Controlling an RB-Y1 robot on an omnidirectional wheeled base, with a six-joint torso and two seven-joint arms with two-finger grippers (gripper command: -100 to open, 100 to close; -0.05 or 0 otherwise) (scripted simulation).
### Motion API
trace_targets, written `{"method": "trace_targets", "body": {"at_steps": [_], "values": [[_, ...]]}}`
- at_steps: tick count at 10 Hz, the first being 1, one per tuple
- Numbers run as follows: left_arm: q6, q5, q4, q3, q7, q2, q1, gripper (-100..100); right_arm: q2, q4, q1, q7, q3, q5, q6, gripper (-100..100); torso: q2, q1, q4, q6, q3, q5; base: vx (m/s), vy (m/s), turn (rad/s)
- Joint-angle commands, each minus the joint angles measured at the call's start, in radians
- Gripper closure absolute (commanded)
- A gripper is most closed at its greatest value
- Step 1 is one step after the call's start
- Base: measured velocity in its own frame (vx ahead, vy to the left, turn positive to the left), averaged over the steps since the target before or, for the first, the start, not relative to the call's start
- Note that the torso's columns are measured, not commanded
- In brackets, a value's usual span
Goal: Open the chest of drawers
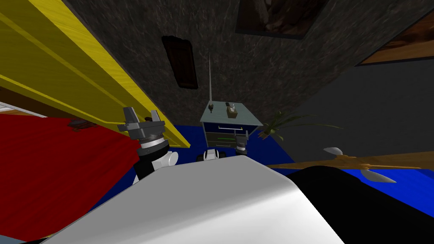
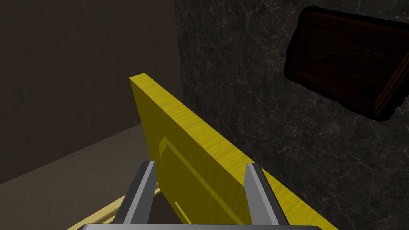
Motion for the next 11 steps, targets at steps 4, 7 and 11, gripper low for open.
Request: {"method": "trace_targets", "body": {"at_steps": [4, 7, 11], "values": [[0.0, 0.0, 0.0, 0.0, 0.0, 0.0, 0.0, 0, 0.003, 0.094, -0.013, -0.151, 0.029, -0.054, -0.068, -100, 0.0, 0.0, 0.0, 0.0, 0.0, 0.0, 0.018, 0.002, 0.093], [0.0, 0.0, 0.0, 0.0, 0.0, 0.0, 0.0, 0, 0.005, 0.142, -0.022, -0.236, 0.045, -0.08, -0.1, -100, 0.0, 0.0, 0.0, 0.0, 0.0, 0.0, 0.018, 0.0, 0.075], [0.0, 0.0, 0.0, 0.0, 0.0, 0.0, 0.0, 0, 0.007, 0.19, -0.031, -0.349, 0.06, -0.106, -0.131, -100, 0.0, 0.0, 0.0, -0.001, 0.0, 0.0, 0.018, -0.001, 0.078]]}}
